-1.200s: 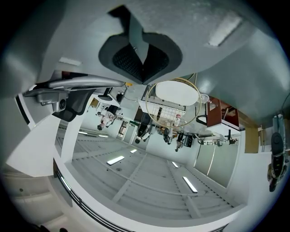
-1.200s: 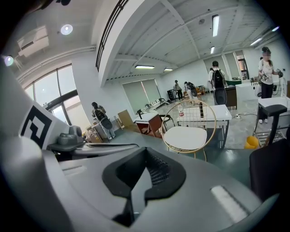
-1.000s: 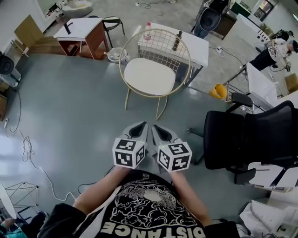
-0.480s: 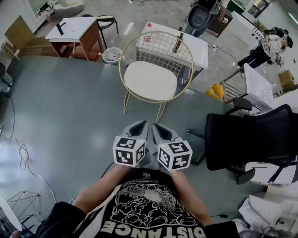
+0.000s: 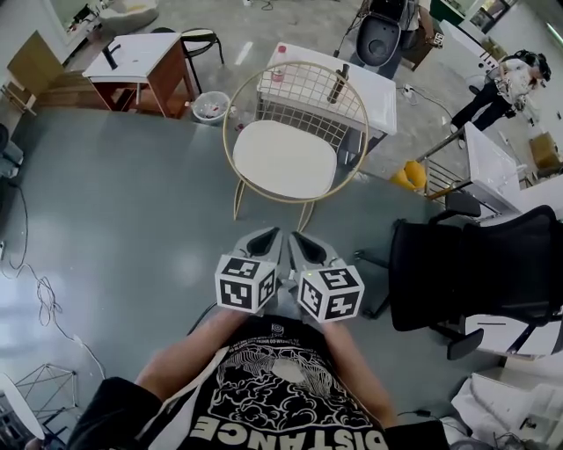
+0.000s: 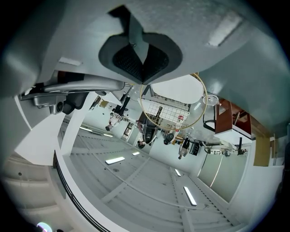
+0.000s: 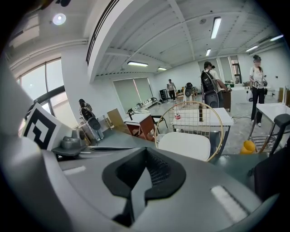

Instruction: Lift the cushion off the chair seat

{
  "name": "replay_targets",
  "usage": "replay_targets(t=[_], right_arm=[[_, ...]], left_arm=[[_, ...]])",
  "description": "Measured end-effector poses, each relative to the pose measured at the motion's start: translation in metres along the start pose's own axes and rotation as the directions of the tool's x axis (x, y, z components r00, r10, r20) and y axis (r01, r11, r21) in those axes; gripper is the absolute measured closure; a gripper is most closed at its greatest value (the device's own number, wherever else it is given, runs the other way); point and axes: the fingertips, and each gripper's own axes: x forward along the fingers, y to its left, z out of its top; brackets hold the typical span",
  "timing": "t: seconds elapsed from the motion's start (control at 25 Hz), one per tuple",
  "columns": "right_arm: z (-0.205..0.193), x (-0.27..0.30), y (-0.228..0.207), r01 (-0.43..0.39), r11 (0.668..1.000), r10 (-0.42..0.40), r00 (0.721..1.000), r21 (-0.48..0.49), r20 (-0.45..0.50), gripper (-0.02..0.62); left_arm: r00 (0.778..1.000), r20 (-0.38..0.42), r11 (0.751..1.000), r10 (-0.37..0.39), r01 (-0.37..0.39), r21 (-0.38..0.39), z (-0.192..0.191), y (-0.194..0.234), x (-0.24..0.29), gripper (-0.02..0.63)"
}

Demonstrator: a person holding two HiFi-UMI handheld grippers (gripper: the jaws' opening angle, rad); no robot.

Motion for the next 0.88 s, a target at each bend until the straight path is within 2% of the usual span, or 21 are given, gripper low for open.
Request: replay_targets(t=[0.28, 0.48, 0.88], right_arm=[[0.017, 0.025, -0.029, -0.027, 0.998, 0.026, 1.000, -0.058, -0.017, 0.600], [0.022, 0.047, -0.051, -0.093, 0.992, 0.087, 0.994, -0.083, -0.068, 0.600], [0.033, 0.079, -0.095, -0.210, 0.972, 0.198, 0.974, -0.108, -0.112, 0.600]], left_arm=[[1.000, -0.001, 0.999, 0.021, -0.021, -0.047, 0.011, 0.011, 0.038, 0.614], [0.999, 0.001, 0.989, 0.052, -0.052, -0.137, 0.006, 0.022, 0.069, 0.607], [0.999, 0.050, 0.946, 0.002, 0.014, -0.323, -0.004, 0.034, 0.119, 0.606]])
